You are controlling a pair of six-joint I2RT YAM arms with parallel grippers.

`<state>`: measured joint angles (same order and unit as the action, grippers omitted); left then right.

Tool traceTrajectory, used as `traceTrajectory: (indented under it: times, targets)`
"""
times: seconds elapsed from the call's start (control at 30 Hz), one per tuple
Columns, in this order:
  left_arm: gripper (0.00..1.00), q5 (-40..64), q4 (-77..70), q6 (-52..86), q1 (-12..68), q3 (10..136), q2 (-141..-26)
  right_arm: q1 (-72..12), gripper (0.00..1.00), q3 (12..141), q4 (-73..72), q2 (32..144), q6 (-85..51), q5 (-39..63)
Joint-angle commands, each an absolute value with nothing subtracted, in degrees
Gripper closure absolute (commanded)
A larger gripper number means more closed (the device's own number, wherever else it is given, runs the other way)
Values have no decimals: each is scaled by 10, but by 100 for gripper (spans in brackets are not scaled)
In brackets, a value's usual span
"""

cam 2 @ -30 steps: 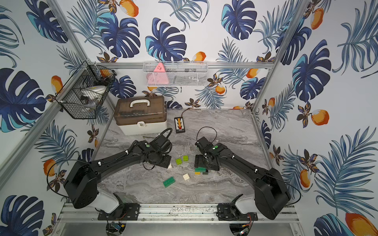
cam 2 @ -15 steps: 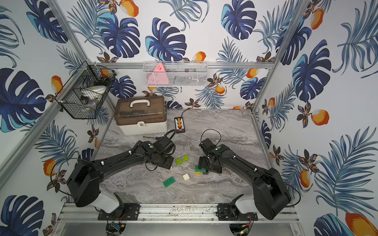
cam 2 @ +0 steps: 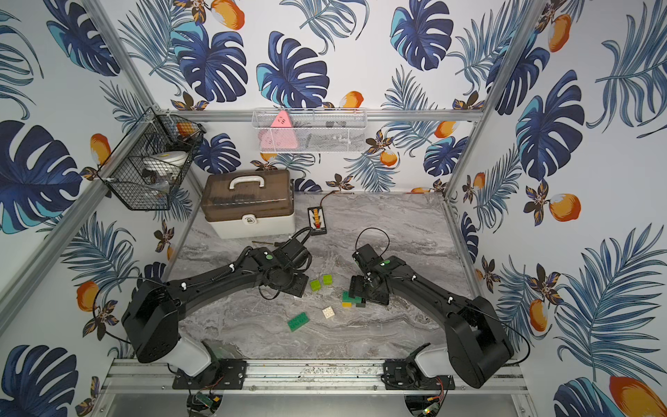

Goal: Assemble a giraffe with lego
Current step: Pick up the lego brick from the center of the board.

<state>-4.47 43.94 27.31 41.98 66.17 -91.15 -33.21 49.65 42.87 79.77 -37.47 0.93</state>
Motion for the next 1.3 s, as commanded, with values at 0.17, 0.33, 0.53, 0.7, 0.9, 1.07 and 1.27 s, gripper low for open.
traceTrajectory:
  times: [0.17,0.33,0.53,0.7,0.9,1.07,1.27]
  targets:
    - [34,-47,452,266,421,693,-932,-332,16,517,447,793,-373,1]
    - [33,-51,461,260,421,714,-944,-332,16,534,443,786,-376,9]
    - [32,-50,477,254,422,754,-994,-333,15,549,473,768,-371,3]
    - [32,-55,496,248,426,804,-1064,-332,11,554,511,734,-359,-8]
    - [32,-50,480,229,443,818,-1115,-332,6,524,517,705,-358,-7]
    - [32,-58,474,198,444,825,-1150,-332,6,532,523,706,-341,-8]
    - [32,-79,469,170,444,855,-1177,-332,6,537,523,710,-331,-9]
